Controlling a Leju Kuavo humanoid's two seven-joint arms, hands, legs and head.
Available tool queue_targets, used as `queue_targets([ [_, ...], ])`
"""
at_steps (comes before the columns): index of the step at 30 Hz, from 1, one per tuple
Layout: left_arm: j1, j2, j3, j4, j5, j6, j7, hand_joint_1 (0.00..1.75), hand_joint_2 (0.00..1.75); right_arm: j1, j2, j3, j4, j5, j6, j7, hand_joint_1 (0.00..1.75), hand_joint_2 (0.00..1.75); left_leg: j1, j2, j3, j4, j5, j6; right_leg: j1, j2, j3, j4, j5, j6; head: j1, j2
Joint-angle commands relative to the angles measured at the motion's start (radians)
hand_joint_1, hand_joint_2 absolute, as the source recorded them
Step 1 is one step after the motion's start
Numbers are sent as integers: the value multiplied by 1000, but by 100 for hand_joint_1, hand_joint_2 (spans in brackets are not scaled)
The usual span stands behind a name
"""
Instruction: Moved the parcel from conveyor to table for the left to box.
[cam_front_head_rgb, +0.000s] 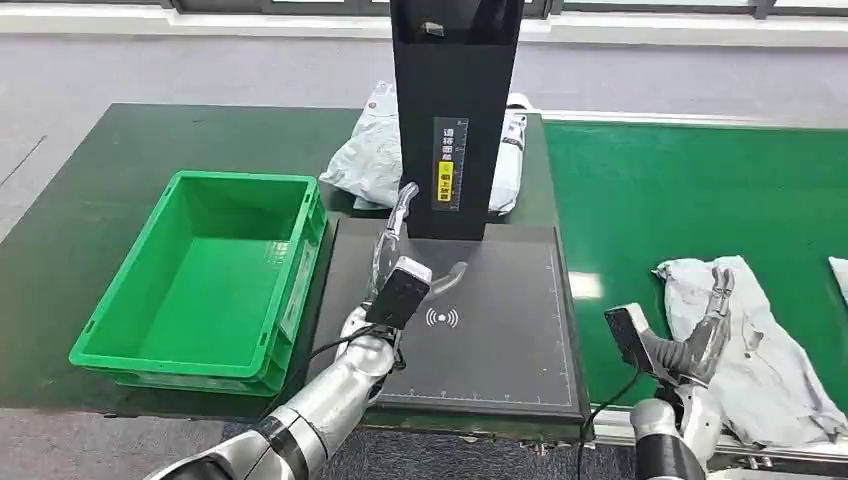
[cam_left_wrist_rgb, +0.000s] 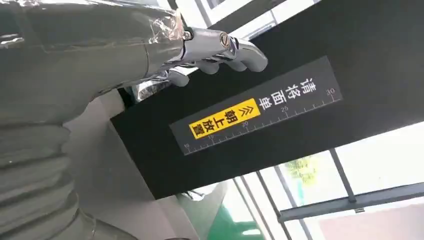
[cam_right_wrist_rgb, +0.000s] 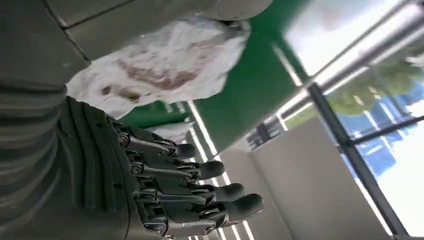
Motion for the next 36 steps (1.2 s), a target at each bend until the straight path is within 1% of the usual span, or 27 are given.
queue_targets([
  [1,-38,12,22,55,25,-7,5,0,175,-73,-33,-287,128,282,0,227,0,175,0,0,4,-2,0,2,1,-2,5,-2,-1,-4,0,0],
  [2,-38,12,22,55,25,-7,5,0,175,-73,-33,-287,128,282,0,227,0,175,0,0,3,-1,0,2,1,-2,4,-2,-1,-3,0,0],
  [3,-38,12,20,55,28,-6,5,0,175,-66,-46,-259,146,323,0,283,0,175,0,0,2,-1,0,2,1,-3,3,-1,-1,-2,0,0],
  [4,-42,12,15,62,34,-6,5,0,175,-57,-70,-184,181,381,0,403,0,175,0,2,3,-1,-1,3,1,-1,4,-2,0,-3,0,0],
  [5,-43,12,12,63,39,-5,5,0,175,-43,-80,-135,177,382,0,450,0,175,0,3,3,-1,-1,2,1,0,3,-2,0,-2,0,0],
  [6,-50,12,-8,74,56,-2,5,0,175,-40,-149,33,315,382,0,642,0,175,0,5,4,-1,-1,2,1,2,4,-2,0,-3,0,0],
  [7,-52,12,-12,75,63,2,5,0,175,-30,-157,58,312,382,0,673,0,175,0,3,2,-1,-1,2,1,1,3,-1,0,-2,0,0],
  [8,-56,12,-22,81,71,1,5,0,175,-41,-189,122,417,382,0,761,0,175,1,5,6,-2,-1,3,2,3,5,-3,0,-4,0,0],
  [9,-61,12,-35,88,80,0,5,0,175,-59,-216,189,510,382,33,844,0,175,1,2,3,-1,0,2,1,0,4,-2,0,-2,0,0],
  [12,-68,12,-52,94,97,4,5,0,175,-59,-229,244,545,382,111,919,0,175,1,4,5,-2,-1,3,2,1,6,-3,0,-3,0,0],
  [13,-73,12,-59,99,102,-5,5,0,175,-60,-238,293,568,382,236,983,0,175,1,2,2,0,-1,2,1,0,3,-2,0,-1,0,0],
  [14,-73,12,-58,97,103,-1,5,0,175,-57,-232,280,556,367,257,964,0,175,1,5,8,-3,-2,4,2,2,8,-5,0,-4,0,0],
  [15,-73,12,-48,96,98,1,5,0,175,-62,-228,276,555,364,271,952,33,175,1,1,3,0,-1,2,2,-1,4,-1,-1,-2,0,0],
  [16,-73,12,-48,96,98,1,5,0,175,-62,-228,276,555,364,271,952,175,175,0,1,4,-1,-1,3,1,-1,5,-2,-1,-3,0,0],
  [17,-71,12,-30,90,86,-2,5,0,175,-71,-227,283,559,377,320,955,175,175,0,0,2,0,0,2,1,-1,3,-1,-1,-1,0,0],
  [20,-71,12,-30,90,86,-2,5,0,175,-71,-227,283,559,377,320,955,175,175,1,2,6,0,-1,3,2,0,6,-2,-1,-2,0,0],
  [23,-59,19,6,69,58,-8,5,0,175,-82,-221,270,559,364,385,914,175,175,1,3,8,-1,-1,5,3,0,10,-5,0,-2,0,0],
  [25,-42,31,61,37,29,-14,5,0,175,-104,-206,268,551,366,357,871,175,175,1,3,8,0,-1,5,2,0,10,-5,0,0,0,0],
  [27,-22,48,107,2,18,-13,5,0,175,-133,-180,255,535,339,305,782,175,175,1,7,8,0,-1,5,2,4,11,-5,1,1,0,0],
  [28,-17,50,116,-5,14,-13,5,0,175,-138,-175,258,533,339,294,766,175,175,1,7,8,1,-2,5,2,3,11,-5,1,2,0,0],
  [29,-2,58,146,-28,4,-8,5,0,175,-156,-155,267,519,340,232,734,175,175,1,10,9,0,-2,5,2,7,11,-5,2,2,0,0],
  [30,1,59,154,-34,3,-9,5,0,175,-158,-149,263,511,332,209,725,175,175,1,9,9,1,-2,4,2,7,11,-5,2,2,0,0],
  [32,1,59,154,-34,3,-9,5,0,175,-158,-149,263,511,332,209,725,175,175,1,14,9,0,-3,4,2,11,10,-5,3,1,0,0],
  [33,11,61,172,-47,4,-9,5,0,175,-165,-137,265,499,326,177,695,175,175,1,12,1,1,-3,4,2,9,10,-4,3,2,0,0],
  [34,11,61,172,-47,4,-9,5,0,175,-165,-137,265,499,326,177,695,175,175,1,15,2,0,-3,5,2,10,10,-5,4,0,0,0],
  [35,28,63,221,-67,11,-6,5,0,175,-175,-95,227,454,207,25,473,175,175,1,14,2,0,-3,4,2,10,9,-5,3,0,0,0],
  [36,33,67,236,-73,3,-5,5,0,175,-180,-72,219,429,159,0,395,175,175,1,16,5,-1,-3,4,2,11,8,-6,4,-1,0,0],
])
